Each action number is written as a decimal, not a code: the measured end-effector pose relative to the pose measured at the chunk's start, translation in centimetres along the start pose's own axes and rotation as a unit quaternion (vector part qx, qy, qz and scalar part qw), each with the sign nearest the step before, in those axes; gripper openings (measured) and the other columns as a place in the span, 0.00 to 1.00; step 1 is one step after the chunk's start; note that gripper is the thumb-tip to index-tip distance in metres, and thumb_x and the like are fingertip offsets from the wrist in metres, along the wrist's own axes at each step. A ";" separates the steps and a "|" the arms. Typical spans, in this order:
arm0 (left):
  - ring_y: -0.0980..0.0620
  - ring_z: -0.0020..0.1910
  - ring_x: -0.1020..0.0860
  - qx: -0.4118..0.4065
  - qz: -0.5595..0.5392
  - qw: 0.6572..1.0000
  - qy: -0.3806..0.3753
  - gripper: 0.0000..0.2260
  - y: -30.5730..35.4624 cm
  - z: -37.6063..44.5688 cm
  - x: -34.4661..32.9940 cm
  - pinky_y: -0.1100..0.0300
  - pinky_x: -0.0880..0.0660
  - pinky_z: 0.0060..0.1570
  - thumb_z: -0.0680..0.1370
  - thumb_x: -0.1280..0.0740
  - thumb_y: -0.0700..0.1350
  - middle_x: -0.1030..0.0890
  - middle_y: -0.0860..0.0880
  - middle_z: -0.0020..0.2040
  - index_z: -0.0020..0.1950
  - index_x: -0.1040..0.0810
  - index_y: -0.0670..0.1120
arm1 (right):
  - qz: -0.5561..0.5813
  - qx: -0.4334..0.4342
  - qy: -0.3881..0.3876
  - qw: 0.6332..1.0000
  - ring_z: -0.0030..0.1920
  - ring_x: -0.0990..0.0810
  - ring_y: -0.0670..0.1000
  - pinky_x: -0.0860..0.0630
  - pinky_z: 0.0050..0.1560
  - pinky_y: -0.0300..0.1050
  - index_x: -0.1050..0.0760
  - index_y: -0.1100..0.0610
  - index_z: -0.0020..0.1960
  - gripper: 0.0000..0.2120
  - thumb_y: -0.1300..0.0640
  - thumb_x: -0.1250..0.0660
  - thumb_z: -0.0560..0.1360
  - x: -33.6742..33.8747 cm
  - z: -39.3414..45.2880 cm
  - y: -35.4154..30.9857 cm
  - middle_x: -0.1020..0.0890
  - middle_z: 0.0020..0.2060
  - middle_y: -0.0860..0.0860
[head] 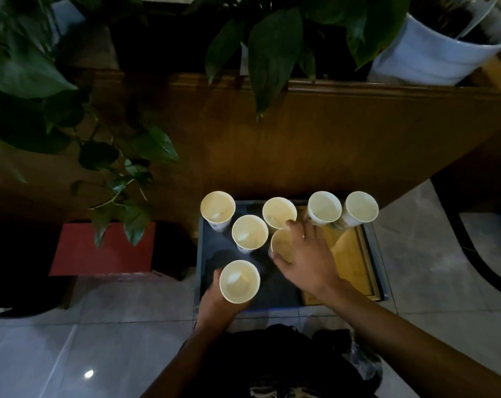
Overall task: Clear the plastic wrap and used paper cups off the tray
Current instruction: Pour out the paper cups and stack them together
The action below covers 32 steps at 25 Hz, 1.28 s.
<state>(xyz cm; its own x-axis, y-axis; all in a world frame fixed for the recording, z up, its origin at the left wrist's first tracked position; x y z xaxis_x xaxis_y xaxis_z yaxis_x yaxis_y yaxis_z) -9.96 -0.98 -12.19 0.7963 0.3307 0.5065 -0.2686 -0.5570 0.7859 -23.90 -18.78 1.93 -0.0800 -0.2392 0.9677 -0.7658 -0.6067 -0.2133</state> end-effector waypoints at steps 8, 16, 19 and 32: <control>0.63 0.47 0.24 0.011 0.008 1.000 0.012 0.41 -0.4 -0.1 -0.2 0.60 0.27 0.47 0.54 0.21 0.70 0.25 0.72 0.49 0.61 0.40 0.74 | 0.012 -0.067 -0.104 0.992 0.75 0.35 0.63 0.24 0.65 0.58 0.53 0.52 0.79 0.51 0.30 0.31 0.69 -3.4 1.4 2.1 0.39 0.78 0.60; 0.61 0.51 0.24 -0.011 0.009 1.000 0.007 0.42 0.2 -0.1 -0.2 0.59 0.26 0.51 0.56 0.21 0.68 0.26 0.69 0.50 0.61 0.43 0.77 | -0.014 -0.036 -0.071 0.997 0.68 0.26 0.59 0.19 0.58 0.53 0.49 0.52 0.79 0.45 0.33 0.33 0.73 -3.2 0.1 2.4 0.30 0.72 0.56; 0.63 0.50 0.24 -0.014 0.003 1.000 0.011 0.42 0.3 -0.3 0.0 0.59 0.27 0.51 0.56 0.21 0.67 0.26 0.69 0.51 0.61 0.43 0.77 | 0.007 -0.034 -0.080 0.996 0.68 0.26 0.58 0.20 0.58 0.53 0.47 0.49 0.79 0.43 0.33 0.35 0.72 -3.3 -1.0 2.9 0.28 0.71 0.54; 0.72 0.50 0.26 0.007 -0.027 0.999 -0.025 0.41 0.4 -0.3 -0.1 0.62 0.30 0.53 0.56 0.21 0.67 0.26 0.70 0.53 0.59 0.44 0.80 | 0.408 -0.228 -0.113 0.877 0.49 0.17 0.48 0.22 0.45 0.44 0.20 0.36 0.51 0.15 0.32 0.40 0.73 -1.0 -3.2 9.2 0.15 0.52 0.49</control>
<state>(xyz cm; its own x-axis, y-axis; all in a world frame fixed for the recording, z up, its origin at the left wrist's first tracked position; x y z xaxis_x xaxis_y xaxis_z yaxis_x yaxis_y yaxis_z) -10.33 -1.05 -11.85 0.8355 0.3225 0.4448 -0.2175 -0.5493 0.8068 -32.91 -21.67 -0.54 -0.6309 -0.6283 0.4551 -0.6918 0.1900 -0.6967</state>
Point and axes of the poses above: each hand's wrist, its own z-axis towards the middle knuckle, its own x-axis out of the back of the hand, y = z × x, the point moved 8 cm from there along z, towards the middle knuckle
